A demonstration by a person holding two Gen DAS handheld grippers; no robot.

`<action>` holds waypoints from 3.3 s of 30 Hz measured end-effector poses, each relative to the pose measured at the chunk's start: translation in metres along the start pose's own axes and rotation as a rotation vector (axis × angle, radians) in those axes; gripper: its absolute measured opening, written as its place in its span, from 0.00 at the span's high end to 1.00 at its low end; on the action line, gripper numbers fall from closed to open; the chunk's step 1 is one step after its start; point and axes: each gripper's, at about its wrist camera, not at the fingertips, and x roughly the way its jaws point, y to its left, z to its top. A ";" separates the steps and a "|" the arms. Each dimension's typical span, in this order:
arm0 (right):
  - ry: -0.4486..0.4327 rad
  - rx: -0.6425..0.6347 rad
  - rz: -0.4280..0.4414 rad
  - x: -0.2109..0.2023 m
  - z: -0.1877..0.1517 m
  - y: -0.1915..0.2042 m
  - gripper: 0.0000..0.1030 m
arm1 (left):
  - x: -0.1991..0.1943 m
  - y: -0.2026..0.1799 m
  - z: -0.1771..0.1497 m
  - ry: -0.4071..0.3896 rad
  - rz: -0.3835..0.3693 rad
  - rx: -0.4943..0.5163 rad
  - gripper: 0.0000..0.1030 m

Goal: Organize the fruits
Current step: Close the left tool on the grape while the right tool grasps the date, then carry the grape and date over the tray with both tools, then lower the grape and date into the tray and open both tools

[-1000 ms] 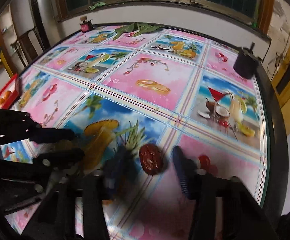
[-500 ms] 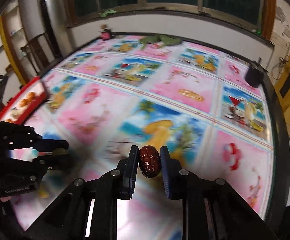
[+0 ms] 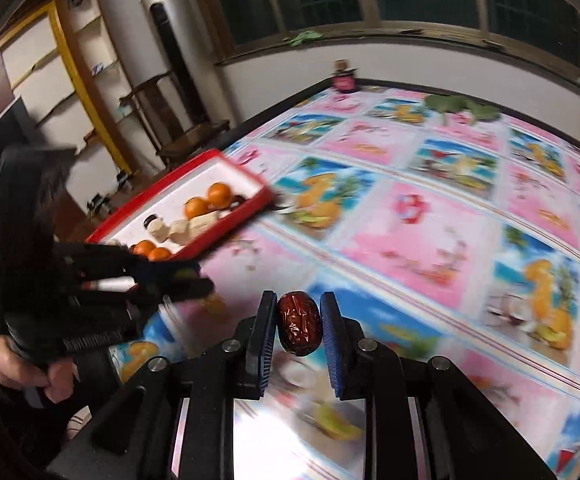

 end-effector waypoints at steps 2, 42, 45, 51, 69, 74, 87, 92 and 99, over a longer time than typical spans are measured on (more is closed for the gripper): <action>0.019 -0.013 0.000 0.014 0.008 0.018 0.78 | -0.010 0.018 -0.001 -0.015 0.027 -0.016 0.80; 0.086 -0.026 0.197 0.130 0.102 0.126 0.78 | 0.005 0.171 0.011 -0.013 0.083 -0.188 0.80; 0.107 -0.038 0.214 0.148 0.114 0.136 0.78 | 0.012 0.178 0.008 0.002 0.091 -0.200 0.80; 0.143 -0.089 0.165 0.180 0.125 0.145 0.78 | 0.016 0.184 0.004 0.010 0.109 -0.197 0.80; 0.177 -0.181 0.122 0.215 0.112 0.156 0.77 | 0.015 0.189 0.001 -0.008 0.118 -0.204 0.80; 0.163 -0.170 0.129 0.208 0.111 0.157 0.65 | 0.015 0.188 0.000 -0.012 0.119 -0.204 0.80; 0.028 -0.110 0.179 0.130 0.089 0.152 0.43 | -0.002 0.175 -0.011 -0.079 0.157 -0.220 0.33; 0.022 -0.091 0.192 0.105 0.067 0.150 0.37 | -0.009 0.164 -0.016 -0.109 0.177 -0.204 0.26; -0.019 -0.116 0.137 0.071 0.033 0.146 0.24 | -0.019 0.155 -0.033 -0.134 0.218 -0.227 0.16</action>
